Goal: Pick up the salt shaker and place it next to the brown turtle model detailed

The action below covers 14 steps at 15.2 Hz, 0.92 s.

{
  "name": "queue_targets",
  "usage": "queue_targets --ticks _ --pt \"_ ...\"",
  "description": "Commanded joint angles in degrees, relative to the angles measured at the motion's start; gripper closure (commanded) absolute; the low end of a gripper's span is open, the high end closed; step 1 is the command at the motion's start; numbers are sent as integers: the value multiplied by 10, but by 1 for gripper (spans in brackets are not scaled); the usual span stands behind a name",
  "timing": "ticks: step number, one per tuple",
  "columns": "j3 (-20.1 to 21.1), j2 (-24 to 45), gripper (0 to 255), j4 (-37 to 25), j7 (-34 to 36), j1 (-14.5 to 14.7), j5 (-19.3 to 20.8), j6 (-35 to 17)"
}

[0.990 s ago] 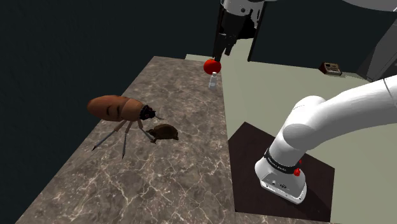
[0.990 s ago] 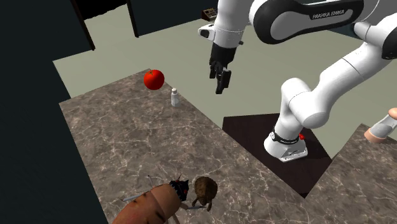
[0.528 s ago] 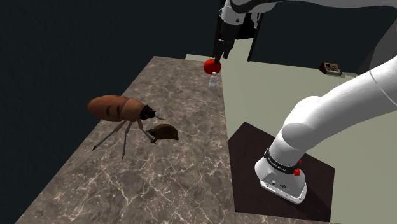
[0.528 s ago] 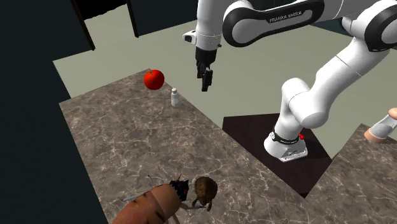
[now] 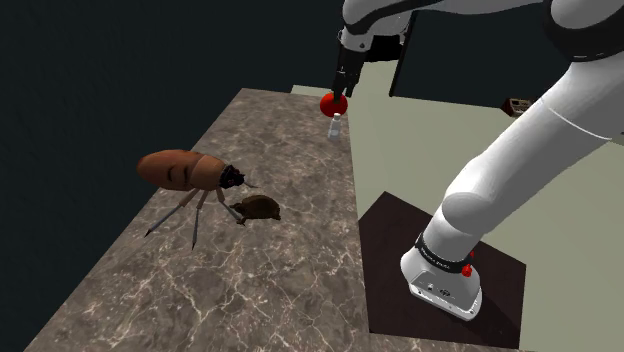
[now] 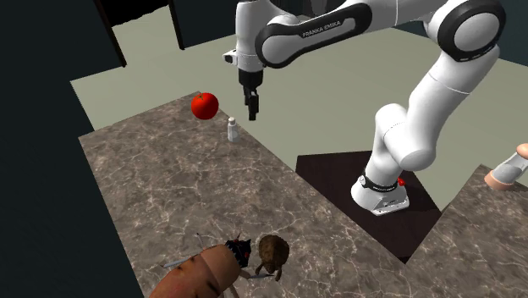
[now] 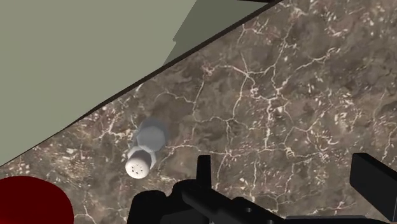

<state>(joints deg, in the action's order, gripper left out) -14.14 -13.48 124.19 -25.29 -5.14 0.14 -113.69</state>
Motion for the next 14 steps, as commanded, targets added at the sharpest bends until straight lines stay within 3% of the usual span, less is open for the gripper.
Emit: queue_targets --ticks 1,12,14 --pt "-16 38 0 -18 -27 -5 -10 -12" --pt "-57 279 0 -198 -157 -54 -99 -19" --pt "-56 284 0 -188 -159 -54 -102 -33"
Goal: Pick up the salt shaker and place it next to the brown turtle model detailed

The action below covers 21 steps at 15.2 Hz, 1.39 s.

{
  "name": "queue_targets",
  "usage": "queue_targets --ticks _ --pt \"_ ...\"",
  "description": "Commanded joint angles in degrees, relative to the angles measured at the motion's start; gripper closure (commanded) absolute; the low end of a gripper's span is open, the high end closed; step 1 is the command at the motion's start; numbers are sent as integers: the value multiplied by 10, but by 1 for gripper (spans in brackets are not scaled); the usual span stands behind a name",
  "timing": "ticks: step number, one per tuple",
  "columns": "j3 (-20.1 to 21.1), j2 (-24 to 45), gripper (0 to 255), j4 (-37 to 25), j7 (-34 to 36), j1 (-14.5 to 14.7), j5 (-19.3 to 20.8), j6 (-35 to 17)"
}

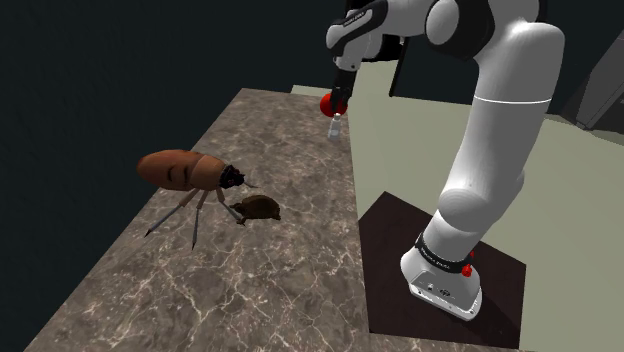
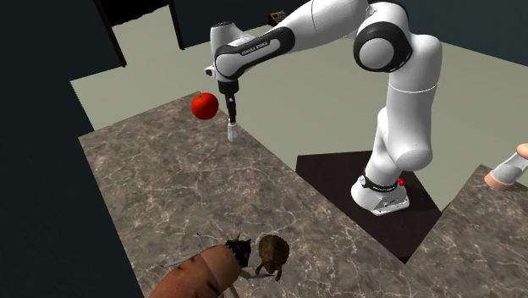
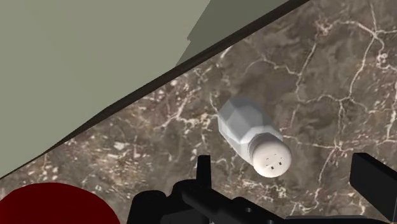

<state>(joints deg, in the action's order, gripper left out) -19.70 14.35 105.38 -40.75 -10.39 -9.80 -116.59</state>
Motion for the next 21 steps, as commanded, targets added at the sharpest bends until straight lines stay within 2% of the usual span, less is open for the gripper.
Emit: queue_targets --ticks 1,6,13,14,21 --pt "1 8 0 4 -5 -2 -4 -11" --pt "4 22 0 22 -10 -2 -12 -42" --pt "4 22 0 22 -10 -2 -12 -42" --pt "4 22 255 22 -10 -2 -12 -42" --pt "4 22 255 23 -10 -2 -12 -42"
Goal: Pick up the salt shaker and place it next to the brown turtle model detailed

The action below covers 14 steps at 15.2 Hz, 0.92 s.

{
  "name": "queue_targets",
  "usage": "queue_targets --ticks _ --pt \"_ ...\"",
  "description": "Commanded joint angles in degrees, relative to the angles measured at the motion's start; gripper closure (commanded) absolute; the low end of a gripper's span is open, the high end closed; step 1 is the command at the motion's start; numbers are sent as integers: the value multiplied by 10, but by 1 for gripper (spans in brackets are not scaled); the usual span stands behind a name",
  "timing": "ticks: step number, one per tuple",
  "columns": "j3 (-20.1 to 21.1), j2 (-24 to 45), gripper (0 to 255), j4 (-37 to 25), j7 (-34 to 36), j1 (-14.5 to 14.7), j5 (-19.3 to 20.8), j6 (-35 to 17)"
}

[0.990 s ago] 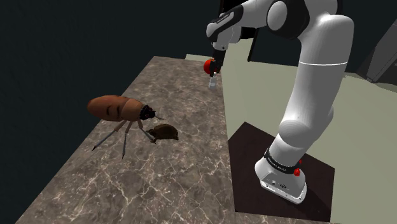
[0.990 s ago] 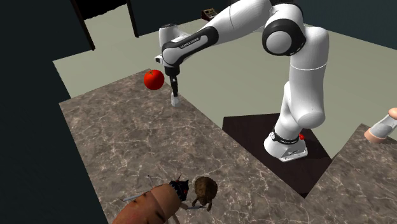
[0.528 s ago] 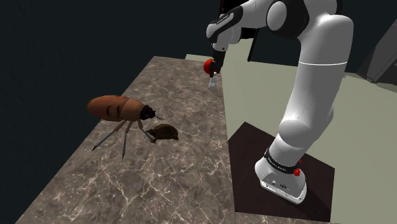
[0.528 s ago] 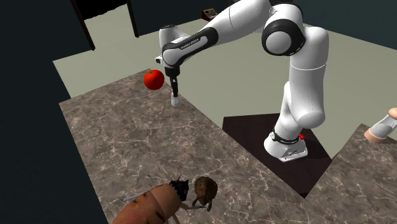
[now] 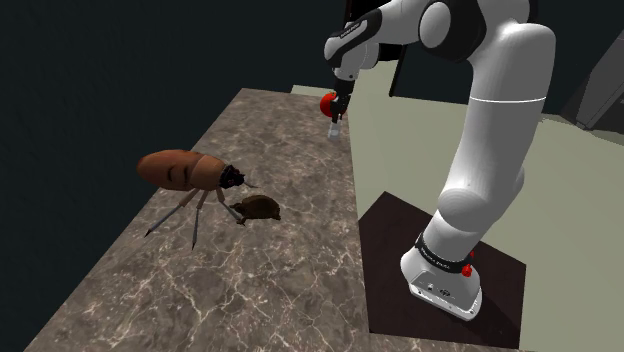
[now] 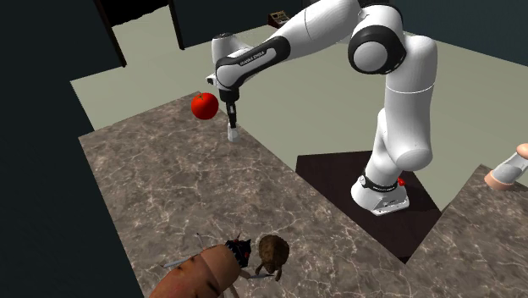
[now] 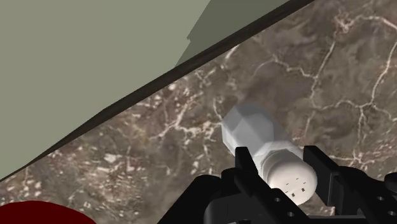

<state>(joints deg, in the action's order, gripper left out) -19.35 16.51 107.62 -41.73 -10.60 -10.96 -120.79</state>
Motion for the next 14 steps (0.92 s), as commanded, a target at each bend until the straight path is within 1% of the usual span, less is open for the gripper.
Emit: queue_targets --ticks 1,2,14 --pt "0 0 255 0 0 0 0 0" --pt "0 0 255 0 0 0 0 0" --pt "-6 -35 255 -49 16 3 19 81"
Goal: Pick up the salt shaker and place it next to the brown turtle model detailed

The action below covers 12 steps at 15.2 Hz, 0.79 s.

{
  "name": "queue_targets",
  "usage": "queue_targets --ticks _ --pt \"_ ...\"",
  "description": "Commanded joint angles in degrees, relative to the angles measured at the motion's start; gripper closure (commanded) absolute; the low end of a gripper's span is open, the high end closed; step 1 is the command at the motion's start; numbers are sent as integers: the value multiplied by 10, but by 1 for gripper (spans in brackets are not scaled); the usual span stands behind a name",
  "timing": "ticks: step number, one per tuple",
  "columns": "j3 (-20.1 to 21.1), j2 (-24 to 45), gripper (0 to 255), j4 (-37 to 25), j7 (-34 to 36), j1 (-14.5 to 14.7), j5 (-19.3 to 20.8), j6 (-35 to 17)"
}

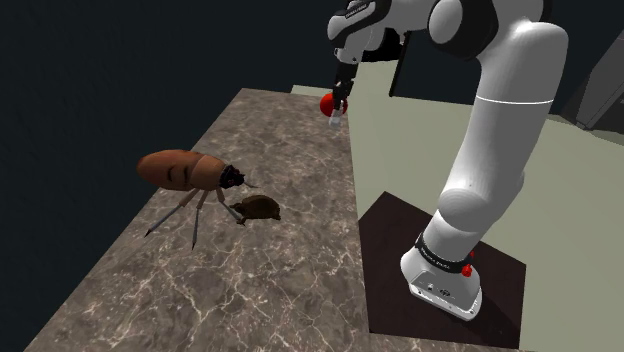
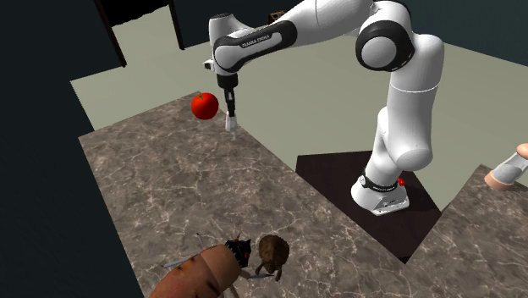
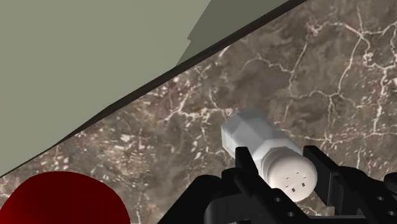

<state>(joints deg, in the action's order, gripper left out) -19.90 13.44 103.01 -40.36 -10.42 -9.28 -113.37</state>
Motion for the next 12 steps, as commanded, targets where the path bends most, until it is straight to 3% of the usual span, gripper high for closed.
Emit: queue_targets --ticks 1,12 --pt "0 -6 255 -8 4 1 3 13" --pt "-3 -23 255 -72 14 1 12 92"
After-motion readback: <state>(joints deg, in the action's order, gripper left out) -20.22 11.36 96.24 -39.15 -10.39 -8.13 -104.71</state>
